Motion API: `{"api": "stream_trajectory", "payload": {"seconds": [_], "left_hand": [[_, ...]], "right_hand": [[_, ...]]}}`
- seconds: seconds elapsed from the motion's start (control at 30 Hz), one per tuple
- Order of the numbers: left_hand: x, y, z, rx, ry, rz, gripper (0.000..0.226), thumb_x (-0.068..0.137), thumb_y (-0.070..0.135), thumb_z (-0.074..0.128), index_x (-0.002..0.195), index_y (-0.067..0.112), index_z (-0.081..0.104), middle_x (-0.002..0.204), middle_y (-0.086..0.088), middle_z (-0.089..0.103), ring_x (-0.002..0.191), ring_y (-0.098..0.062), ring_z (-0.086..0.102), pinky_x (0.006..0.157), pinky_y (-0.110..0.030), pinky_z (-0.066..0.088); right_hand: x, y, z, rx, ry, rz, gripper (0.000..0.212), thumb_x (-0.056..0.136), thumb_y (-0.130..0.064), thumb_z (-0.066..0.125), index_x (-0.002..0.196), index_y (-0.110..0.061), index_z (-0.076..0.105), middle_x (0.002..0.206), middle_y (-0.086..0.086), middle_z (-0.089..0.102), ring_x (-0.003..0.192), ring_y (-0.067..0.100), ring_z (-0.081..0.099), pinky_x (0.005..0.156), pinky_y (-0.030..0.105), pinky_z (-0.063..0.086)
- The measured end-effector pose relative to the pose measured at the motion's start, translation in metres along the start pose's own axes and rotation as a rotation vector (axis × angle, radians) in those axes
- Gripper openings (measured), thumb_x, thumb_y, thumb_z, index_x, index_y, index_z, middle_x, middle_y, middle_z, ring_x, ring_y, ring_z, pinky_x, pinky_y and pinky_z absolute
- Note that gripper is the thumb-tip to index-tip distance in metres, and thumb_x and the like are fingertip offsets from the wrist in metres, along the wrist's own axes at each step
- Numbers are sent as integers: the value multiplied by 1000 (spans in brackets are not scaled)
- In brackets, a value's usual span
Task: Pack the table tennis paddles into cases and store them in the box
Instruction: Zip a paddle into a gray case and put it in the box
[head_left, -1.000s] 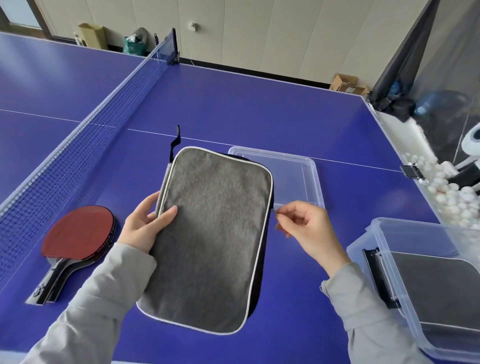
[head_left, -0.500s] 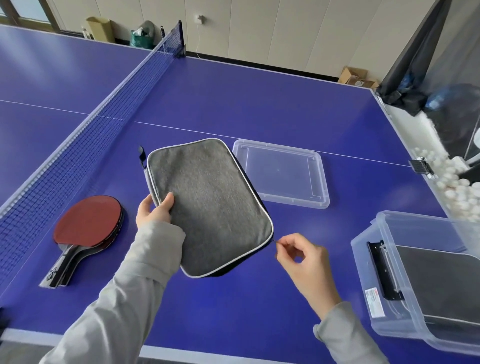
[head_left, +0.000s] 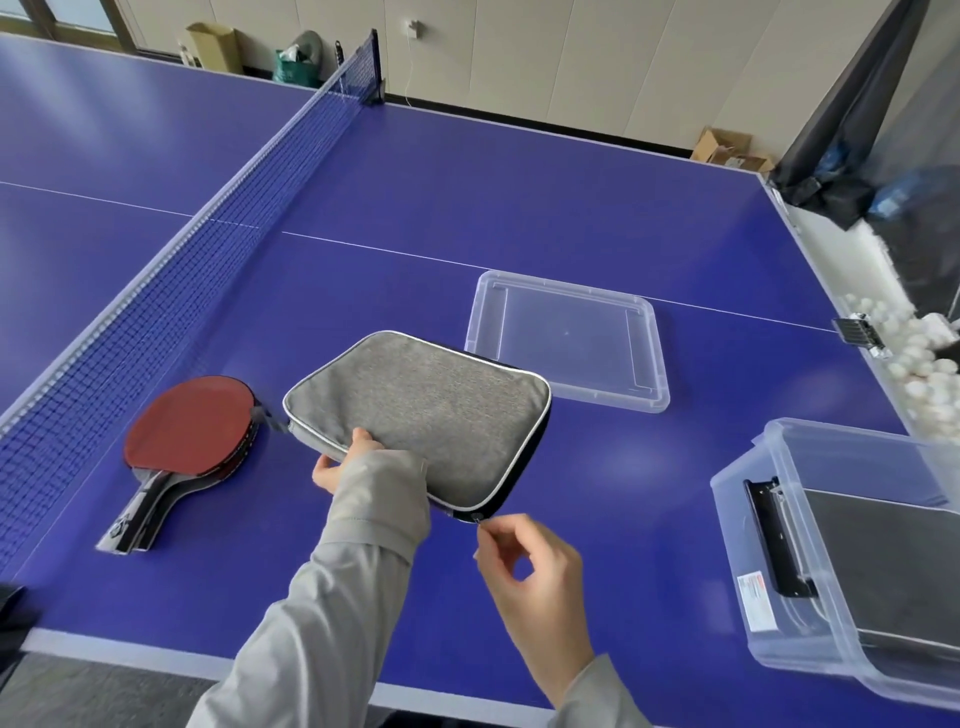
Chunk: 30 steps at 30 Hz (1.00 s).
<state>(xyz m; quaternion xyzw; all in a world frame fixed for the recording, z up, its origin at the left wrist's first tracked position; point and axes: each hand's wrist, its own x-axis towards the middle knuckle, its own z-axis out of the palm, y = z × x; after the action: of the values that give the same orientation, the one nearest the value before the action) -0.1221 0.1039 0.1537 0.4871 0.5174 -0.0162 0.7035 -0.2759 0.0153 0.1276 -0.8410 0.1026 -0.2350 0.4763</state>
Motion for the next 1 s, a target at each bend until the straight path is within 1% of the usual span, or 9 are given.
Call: {"api": "stream_trajectory", "payload": {"seconds": [0.1, 0.23, 0.4, 0.47, 0.6, 0.7, 0.83, 0.9, 1.0], "left_hand": [[4, -3, -1, 42, 16, -30, 53, 89, 23, 61, 136, 15, 38, 131, -9, 52, 118, -24, 50, 93, -28, 34], [17, -2, -9, 84, -102, 68, 56, 87, 26, 64, 137, 16, 39, 125, -10, 55, 112, -26, 54, 89, -31, 39], [39, -12, -24, 205, -497, 152, 46, 85, 28, 66, 128, 15, 52, 115, -9, 63, 89, -23, 59, 73, -33, 46], [38, -22, -26, 241, -675, 137, 43, 82, 29, 68, 121, 15, 56, 104, -7, 67, 83, -22, 64, 68, -32, 49], [31, -42, -23, 309, -826, 113, 37, 76, 36, 71, 110, 24, 63, 100, -5, 72, 82, -19, 69, 68, -32, 53], [24, -53, -14, 374, -774, 212, 42, 82, 30, 69, 123, 25, 56, 102, 0, 71, 87, -14, 68, 71, -26, 53], [3, -65, -10, 770, -580, 579, 76, 75, 40, 75, 140, 32, 37, 138, 1, 35, 125, -19, 40, 108, -43, 33], [-20, -76, -15, 860, -686, 659, 70, 73, 52, 71, 135, 35, 43, 142, 3, 33, 132, -16, 33, 113, -43, 26], [-52, -98, -21, 777, -930, 544, 51, 82, 50, 63, 130, 41, 46, 138, 6, 39, 131, -7, 37, 111, -30, 29]], "right_hand": [[1, -2, 6, 49, -29, 32, 8, 82, -13, 64, 77, -19, 65, 64, -9, 63, 58, 7, 57, 58, 20, 48], [2, 0, -1, 213, -161, 268, 12, 84, -38, 65, 76, -30, 68, 71, -7, 71, 64, 6, 64, 61, 17, 50], [39, 22, -49, 603, 130, 604, 32, 96, -34, 43, 97, -12, 66, 95, 11, 69, 81, 20, 63, 68, 34, 49], [56, 23, -65, 806, -25, 724, 43, 97, -41, 38, 114, -12, 64, 112, 10, 67, 98, 23, 62, 74, 33, 49], [65, 18, -80, 875, -317, 906, 50, 88, -55, 41, 104, -21, 74, 111, 4, 71, 101, 15, 68, 68, 23, 57], [61, 24, -82, 867, -305, 865, 47, 83, -56, 52, 101, -18, 74, 107, 3, 71, 98, 16, 68, 70, 25, 57], [52, 38, -70, 799, -163, 656, 33, 91, -39, 49, 108, -17, 66, 110, 3, 69, 102, 17, 64, 81, 27, 53], [46, 42, -60, 757, -89, 650, 24, 96, -28, 47, 112, -22, 64, 114, 3, 69, 108, 19, 64, 90, 34, 51], [37, 41, -46, 615, -92, 553, 25, 98, -21, 45, 113, -33, 61, 116, -8, 68, 110, 11, 62, 91, 28, 50]]}}
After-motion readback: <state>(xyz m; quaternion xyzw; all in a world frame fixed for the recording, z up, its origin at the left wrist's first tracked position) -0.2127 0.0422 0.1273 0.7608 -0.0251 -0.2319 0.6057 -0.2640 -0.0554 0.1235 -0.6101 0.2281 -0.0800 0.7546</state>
